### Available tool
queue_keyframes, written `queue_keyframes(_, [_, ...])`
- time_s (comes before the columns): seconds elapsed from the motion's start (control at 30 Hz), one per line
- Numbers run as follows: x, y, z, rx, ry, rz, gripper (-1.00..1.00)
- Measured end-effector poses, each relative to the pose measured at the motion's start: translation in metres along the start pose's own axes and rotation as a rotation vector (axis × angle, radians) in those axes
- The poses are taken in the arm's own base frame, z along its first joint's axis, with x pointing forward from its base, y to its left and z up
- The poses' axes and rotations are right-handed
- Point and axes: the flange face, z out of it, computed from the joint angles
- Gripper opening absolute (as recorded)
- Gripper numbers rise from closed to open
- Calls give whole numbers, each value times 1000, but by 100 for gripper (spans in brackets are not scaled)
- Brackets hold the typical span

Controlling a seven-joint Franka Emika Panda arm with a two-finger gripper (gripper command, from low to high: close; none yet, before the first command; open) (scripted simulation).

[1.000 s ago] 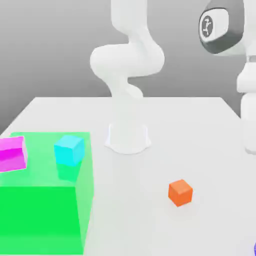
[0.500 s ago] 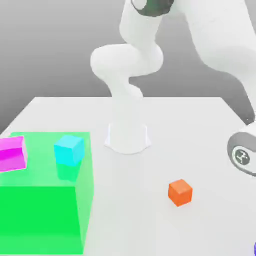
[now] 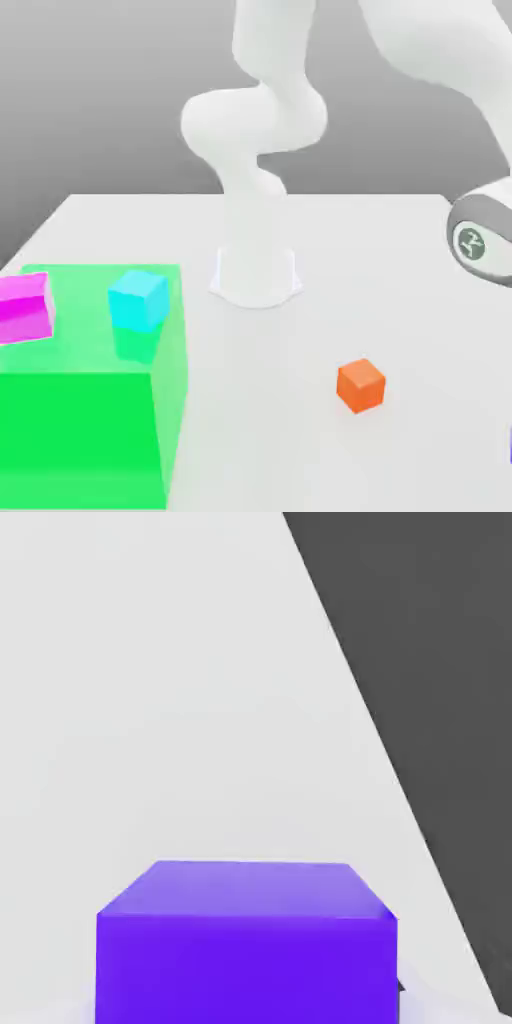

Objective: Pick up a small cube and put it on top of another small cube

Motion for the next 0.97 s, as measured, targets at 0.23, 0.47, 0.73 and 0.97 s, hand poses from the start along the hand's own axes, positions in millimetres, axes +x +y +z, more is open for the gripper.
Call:
queue_keyframes(0.23, [-69, 24, -27, 32, 0, 304, -100])
queue_keyframes(0.47, [-143, 63, -29, -20, 23, 625, -100])
queue_keyframes(0.73, [-178, 94, 5, -83, 57, 810, -100])
queue_keyframes(0.97, [-180, 98, 40, -79, 54, 813, 100])
